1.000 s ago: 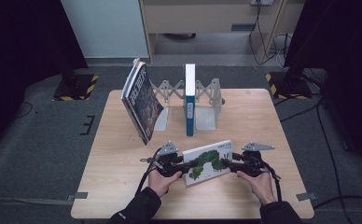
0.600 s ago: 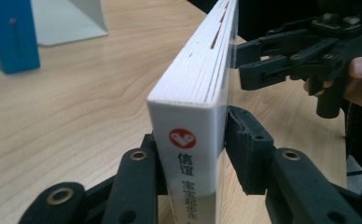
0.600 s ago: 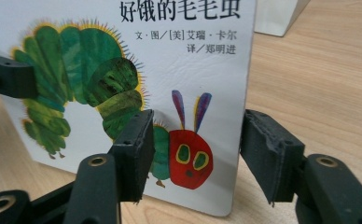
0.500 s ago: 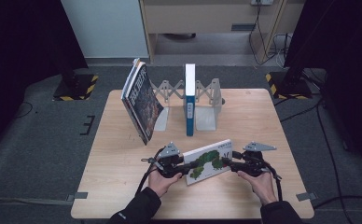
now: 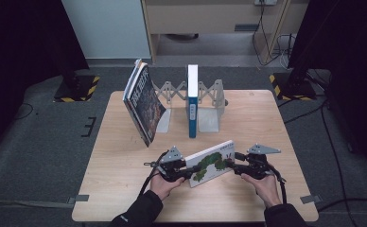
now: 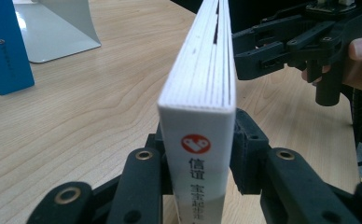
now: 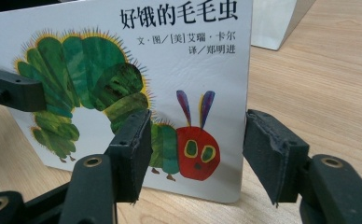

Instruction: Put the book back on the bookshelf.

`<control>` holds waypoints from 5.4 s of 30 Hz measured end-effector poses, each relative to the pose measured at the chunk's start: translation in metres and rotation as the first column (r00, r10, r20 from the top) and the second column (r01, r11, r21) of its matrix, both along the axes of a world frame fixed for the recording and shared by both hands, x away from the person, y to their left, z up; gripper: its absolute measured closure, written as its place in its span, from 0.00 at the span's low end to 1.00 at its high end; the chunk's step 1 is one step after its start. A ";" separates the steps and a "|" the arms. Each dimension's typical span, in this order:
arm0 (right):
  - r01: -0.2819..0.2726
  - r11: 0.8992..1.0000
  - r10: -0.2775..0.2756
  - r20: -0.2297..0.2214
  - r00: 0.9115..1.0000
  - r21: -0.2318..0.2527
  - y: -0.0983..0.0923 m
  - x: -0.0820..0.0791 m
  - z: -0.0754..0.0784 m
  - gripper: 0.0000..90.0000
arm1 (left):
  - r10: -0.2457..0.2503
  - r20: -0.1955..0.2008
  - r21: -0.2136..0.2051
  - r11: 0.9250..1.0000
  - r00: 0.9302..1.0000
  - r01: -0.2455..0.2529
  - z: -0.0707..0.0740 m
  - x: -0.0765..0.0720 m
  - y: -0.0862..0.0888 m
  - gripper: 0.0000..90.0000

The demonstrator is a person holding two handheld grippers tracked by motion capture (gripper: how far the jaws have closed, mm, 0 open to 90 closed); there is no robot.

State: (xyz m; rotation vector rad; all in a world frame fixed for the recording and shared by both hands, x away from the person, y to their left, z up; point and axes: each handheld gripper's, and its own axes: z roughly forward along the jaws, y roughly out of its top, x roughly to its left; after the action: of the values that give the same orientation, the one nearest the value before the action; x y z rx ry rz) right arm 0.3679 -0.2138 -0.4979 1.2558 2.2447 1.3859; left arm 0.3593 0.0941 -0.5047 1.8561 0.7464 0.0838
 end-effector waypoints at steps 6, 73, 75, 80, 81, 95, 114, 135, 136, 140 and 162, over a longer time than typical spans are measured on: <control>-0.005 1.000 0.005 -0.009 1.000 -0.001 -0.001 -0.001 0.000 0.46 | -0.026 -0.002 0.014 1.000 1.000 0.026 -0.004 0.001 -0.006 0.76; 0.169 0.931 -0.215 -0.113 0.970 -0.323 -0.065 0.012 -0.027 0.16 | 0.220 0.012 -0.070 0.973 0.975 -0.219 0.088 0.019 0.009 0.83; 0.166 0.927 -0.215 -0.113 0.970 -0.335 -0.066 0.012 -0.029 0.15 | 0.241 0.014 -0.076 0.968 0.970 -0.239 0.090 0.023 0.010 0.83; 0.160 0.928 -0.204 -0.100 0.974 -0.336 -0.066 0.011 -0.030 0.14 | 0.262 0.026 -0.079 0.963 0.965 -0.259 0.094 0.030 0.007 0.83; 0.164 0.927 -0.206 -0.092 0.974 -0.337 -0.065 0.010 -0.031 0.13 | 0.265 0.034 -0.075 0.962 0.964 -0.262 0.095 0.032 0.006 0.83; 0.187 0.935 -0.201 -0.017 0.979 -0.302 -0.063 0.005 -0.041 0.03 | 0.335 0.080 -0.047 0.942 0.939 -0.332 0.096 0.051 -0.013 0.83; 0.187 0.935 -0.201 -0.017 0.979 -0.302 -0.063 0.005 -0.041 0.02 | 0.416 0.109 -0.024 0.909 0.903 -0.416 0.088 0.071 -0.038 0.83; 0.187 0.935 -0.202 -0.018 0.979 -0.301 -0.063 0.005 -0.041 0.02 | 0.461 0.140 0.033 0.882 0.876 -0.469 0.064 0.087 -0.063 0.83; 0.187 0.935 -0.202 -0.018 0.979 -0.301 -0.063 0.005 -0.041 0.02 | 0.462 0.133 0.034 0.882 0.877 -0.470 0.062 0.089 -0.064 0.83; 0.187 0.935 -0.202 -0.017 0.979 -0.301 -0.063 0.005 -0.041 0.02 | 0.460 0.133 0.049 0.881 0.878 -0.470 0.056 0.091 -0.067 0.83; 0.189 0.934 -0.204 -0.017 0.979 -0.302 -0.063 0.005 -0.041 0.02 | 0.473 0.155 0.072 0.870 0.867 -0.488 0.018 0.084 -0.077 0.82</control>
State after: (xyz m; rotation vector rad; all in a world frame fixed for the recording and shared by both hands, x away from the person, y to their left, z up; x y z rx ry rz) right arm 0.3727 -0.2767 -0.5391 1.3715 2.1841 0.9131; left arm 0.4437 0.0170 -0.4869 1.7050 1.1162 0.5765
